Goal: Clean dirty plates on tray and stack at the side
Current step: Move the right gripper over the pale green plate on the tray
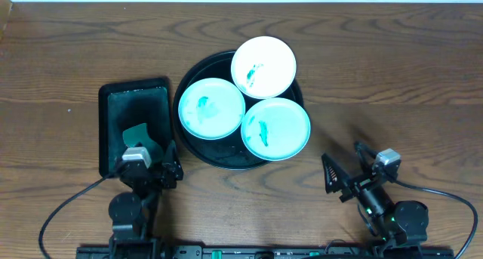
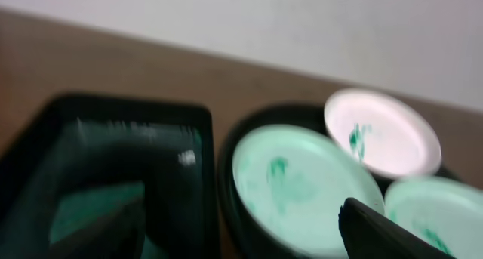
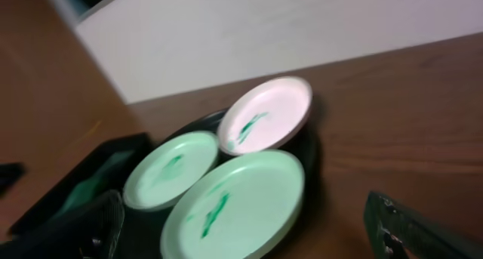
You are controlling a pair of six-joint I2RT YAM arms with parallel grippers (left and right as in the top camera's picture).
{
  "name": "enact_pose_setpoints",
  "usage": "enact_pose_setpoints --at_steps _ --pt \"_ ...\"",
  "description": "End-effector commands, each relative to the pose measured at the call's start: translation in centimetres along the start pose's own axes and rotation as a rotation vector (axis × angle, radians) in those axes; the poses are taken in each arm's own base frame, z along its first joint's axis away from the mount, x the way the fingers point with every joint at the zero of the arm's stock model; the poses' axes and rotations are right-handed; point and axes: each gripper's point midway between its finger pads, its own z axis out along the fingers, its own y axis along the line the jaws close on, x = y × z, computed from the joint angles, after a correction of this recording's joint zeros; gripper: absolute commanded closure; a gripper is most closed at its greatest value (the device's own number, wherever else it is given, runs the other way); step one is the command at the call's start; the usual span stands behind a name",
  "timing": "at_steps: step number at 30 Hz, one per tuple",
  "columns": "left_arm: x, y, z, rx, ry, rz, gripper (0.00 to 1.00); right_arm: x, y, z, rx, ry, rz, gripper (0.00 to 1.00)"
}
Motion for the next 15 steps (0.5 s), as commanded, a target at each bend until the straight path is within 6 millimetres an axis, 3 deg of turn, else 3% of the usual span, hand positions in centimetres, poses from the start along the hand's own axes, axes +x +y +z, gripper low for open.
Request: enact_pose_setpoints --at_steps 1,4,10,15 --pt "-1.9 -1.3 0.0 0.043 0.037 0.007 0.18 -2.1 2.1 -0.5 -0.06 0.009 -0.023 0.01" --pt "-3.7 -1.6 0.7 0.033 0.081 0.001 0.18 -3.3 2.6 -0.4 -0.042 0.055 -0.076 0.01" --pt "-8.2 -2.9 3.8 0.034 0.236 -0.021 0.18 -5.7 2.9 1.3 0.022 0.263 -0.079 0.01" --pt "-9.5 -3.2 6.4 0.007 0.433 -0.035 0.18 -5.7 3.0 3.6 0.053 0.561 -0.045 0.01"
